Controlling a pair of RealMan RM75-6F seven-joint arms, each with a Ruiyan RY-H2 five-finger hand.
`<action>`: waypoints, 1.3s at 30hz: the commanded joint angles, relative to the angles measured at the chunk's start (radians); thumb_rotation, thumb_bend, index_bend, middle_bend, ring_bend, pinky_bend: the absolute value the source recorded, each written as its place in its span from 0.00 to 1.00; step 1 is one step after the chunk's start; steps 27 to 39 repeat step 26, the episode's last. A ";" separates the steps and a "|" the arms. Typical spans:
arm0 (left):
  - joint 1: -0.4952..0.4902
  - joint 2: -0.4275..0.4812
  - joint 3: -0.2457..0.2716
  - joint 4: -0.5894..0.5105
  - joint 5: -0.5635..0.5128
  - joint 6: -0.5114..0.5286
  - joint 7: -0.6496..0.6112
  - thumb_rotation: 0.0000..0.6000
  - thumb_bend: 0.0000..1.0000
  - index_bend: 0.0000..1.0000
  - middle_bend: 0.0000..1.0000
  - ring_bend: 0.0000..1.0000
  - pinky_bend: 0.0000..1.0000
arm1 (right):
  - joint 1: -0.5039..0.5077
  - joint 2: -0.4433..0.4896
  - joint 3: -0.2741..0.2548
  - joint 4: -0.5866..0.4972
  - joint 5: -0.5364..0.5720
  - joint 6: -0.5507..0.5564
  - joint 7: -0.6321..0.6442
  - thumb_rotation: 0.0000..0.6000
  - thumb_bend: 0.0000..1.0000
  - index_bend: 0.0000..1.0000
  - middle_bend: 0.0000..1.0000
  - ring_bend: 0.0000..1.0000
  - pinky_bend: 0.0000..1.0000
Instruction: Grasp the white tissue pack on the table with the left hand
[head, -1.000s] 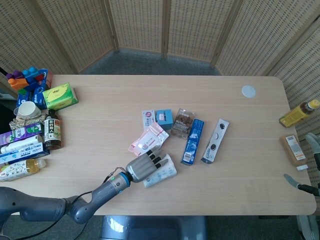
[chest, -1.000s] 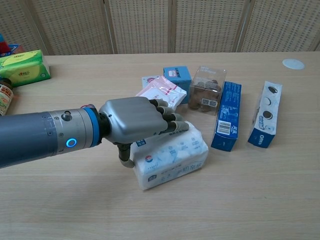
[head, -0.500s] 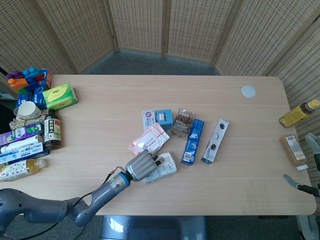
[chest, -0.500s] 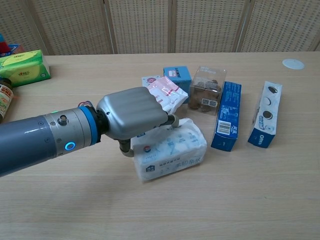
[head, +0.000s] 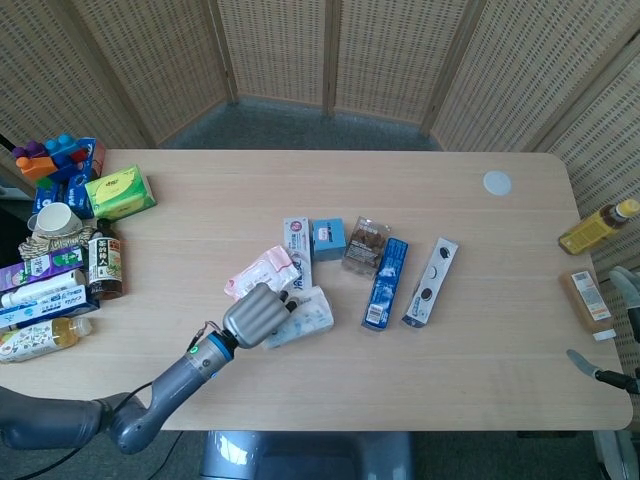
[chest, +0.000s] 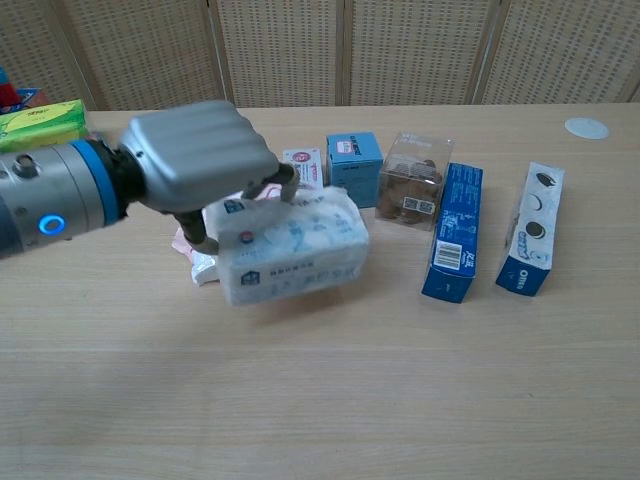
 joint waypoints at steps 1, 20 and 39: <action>0.018 0.095 -0.020 -0.080 0.009 0.045 -0.006 1.00 0.00 0.80 0.83 0.85 0.81 | 0.001 -0.002 -0.002 -0.002 -0.003 -0.001 -0.007 1.00 0.00 0.00 0.00 0.00 0.00; 0.000 0.350 -0.197 -0.376 0.002 0.157 0.026 1.00 0.00 0.80 0.83 0.85 0.81 | 0.002 -0.005 -0.006 -0.009 -0.011 -0.003 -0.019 1.00 0.00 0.00 0.00 0.00 0.00; -0.011 0.393 -0.226 -0.444 -0.021 0.176 0.072 1.00 0.00 0.80 0.83 0.85 0.81 | 0.000 -0.003 -0.006 -0.009 -0.016 0.003 -0.012 1.00 0.00 0.00 0.00 0.00 0.00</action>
